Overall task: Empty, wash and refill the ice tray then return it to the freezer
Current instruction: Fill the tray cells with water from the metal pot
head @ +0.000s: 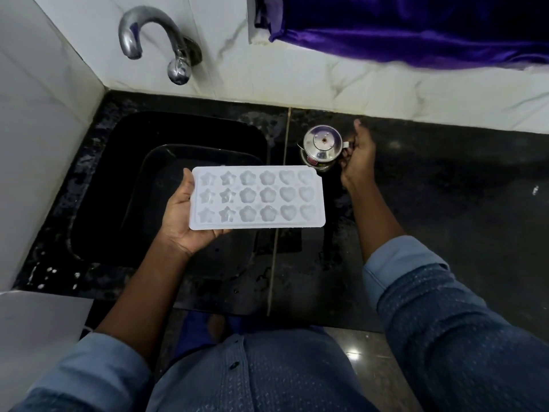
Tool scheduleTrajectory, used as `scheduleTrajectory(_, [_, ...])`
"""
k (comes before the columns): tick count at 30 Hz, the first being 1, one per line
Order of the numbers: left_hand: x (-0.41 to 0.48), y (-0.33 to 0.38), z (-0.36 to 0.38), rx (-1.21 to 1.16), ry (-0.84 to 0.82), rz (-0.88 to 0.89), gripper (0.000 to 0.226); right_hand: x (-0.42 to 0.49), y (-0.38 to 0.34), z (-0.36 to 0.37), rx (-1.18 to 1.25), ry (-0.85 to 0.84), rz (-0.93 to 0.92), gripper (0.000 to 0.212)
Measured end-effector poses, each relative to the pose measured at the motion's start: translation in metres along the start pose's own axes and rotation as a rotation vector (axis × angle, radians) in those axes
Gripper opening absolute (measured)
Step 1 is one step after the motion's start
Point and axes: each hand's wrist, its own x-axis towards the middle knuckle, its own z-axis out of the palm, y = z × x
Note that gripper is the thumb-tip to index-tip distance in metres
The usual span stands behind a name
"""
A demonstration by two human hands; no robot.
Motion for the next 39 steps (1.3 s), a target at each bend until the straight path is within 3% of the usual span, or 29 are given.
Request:
scheduleTrajectory(5, [0.000, -0.004, -0.002, -0.026, 0.011, -0.008, 0.079, 0.017, 0.014, -0.004, -0.048, 0.036, 0.034, 0.064])
scheduleTrajectory(12, [-0.007, -0.011, -0.006, -0.060, 0.025, -0.005, 0.074, 0.027, 0.039, -0.015, -0.144, 0.082, 0.082, 0.027])
scheduleTrajectory(19, [-0.013, -0.018, -0.008, -0.061, -0.002, 0.008, 0.073, 0.026, 0.044, -0.020, -0.210, 0.066, 0.030, 0.031])
scheduleTrajectory(23, [-0.016, -0.018, -0.005, -0.068, -0.013, 0.006, 0.072, 0.025, 0.047, -0.023, -0.347, 0.100, -0.094, 0.026])
scheduleTrajectory(28, [-0.023, -0.017, 0.000, -0.063, -0.026, 0.006, 0.074, -0.006, 0.029, -0.021, -0.519, 0.313, -0.361, 0.016])
scheduleTrajectory(30, [-0.027, -0.018, 0.002, -0.058, -0.023, 0.008, 0.074, -0.042, 0.021, -0.020, -0.479, 0.225, -0.358, 0.015])
scheduleTrajectory(32, [-0.031, -0.017, 0.003, -0.058, -0.019, 0.009, 0.075, -0.080, 0.019, -0.022, -0.443, 0.070, -0.221, 0.017])
scheduleTrajectory(36, [-0.042, -0.017, 0.006, -0.058, -0.038, 0.014, 0.076, -0.144, 0.001, -0.024, -0.259, -0.380, 0.305, 0.060])
scheduleTrajectory(39, [-0.049, -0.020, 0.006, -0.060, -0.021, 0.037, 0.078, -0.171, -0.009, -0.022, -0.189, -0.558, 0.431, 0.070])
